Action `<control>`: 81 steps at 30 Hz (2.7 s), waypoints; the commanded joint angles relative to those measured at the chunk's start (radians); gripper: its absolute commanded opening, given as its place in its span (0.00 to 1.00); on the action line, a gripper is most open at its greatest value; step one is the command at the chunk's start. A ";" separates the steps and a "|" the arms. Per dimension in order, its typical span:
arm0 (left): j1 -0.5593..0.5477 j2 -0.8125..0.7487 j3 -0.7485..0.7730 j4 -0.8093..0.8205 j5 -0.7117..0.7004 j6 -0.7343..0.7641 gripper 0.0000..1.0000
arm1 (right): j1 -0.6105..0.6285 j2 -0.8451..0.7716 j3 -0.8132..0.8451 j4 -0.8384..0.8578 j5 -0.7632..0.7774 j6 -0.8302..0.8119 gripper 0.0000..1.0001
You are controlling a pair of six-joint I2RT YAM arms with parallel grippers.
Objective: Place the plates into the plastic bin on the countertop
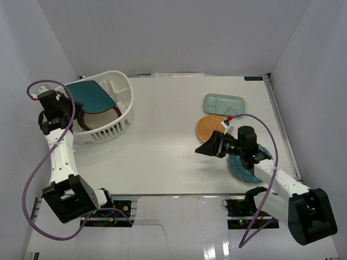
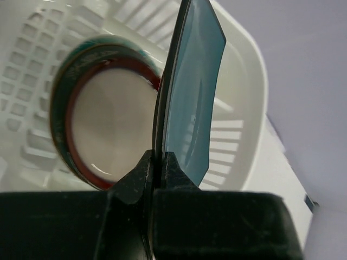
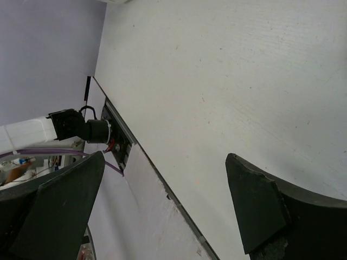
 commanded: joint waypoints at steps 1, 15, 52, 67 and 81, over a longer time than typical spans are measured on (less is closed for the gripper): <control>-0.004 -0.020 0.027 0.110 -0.129 0.019 0.00 | 0.007 0.005 0.010 -0.013 0.013 -0.041 0.98; -0.033 0.132 -0.088 0.226 -0.131 0.073 0.00 | 0.005 -0.008 0.021 -0.064 0.067 -0.066 0.97; -0.539 -0.267 -0.225 0.174 -0.031 0.075 0.84 | -0.036 -0.103 0.243 -0.346 0.619 -0.149 0.08; -1.245 -0.185 -0.276 0.266 0.170 0.231 0.80 | -0.672 -0.221 0.079 -0.501 0.736 -0.066 0.85; -1.242 -0.356 -0.286 0.196 0.211 0.306 0.87 | -0.880 -0.209 0.045 -0.728 0.920 -0.093 0.90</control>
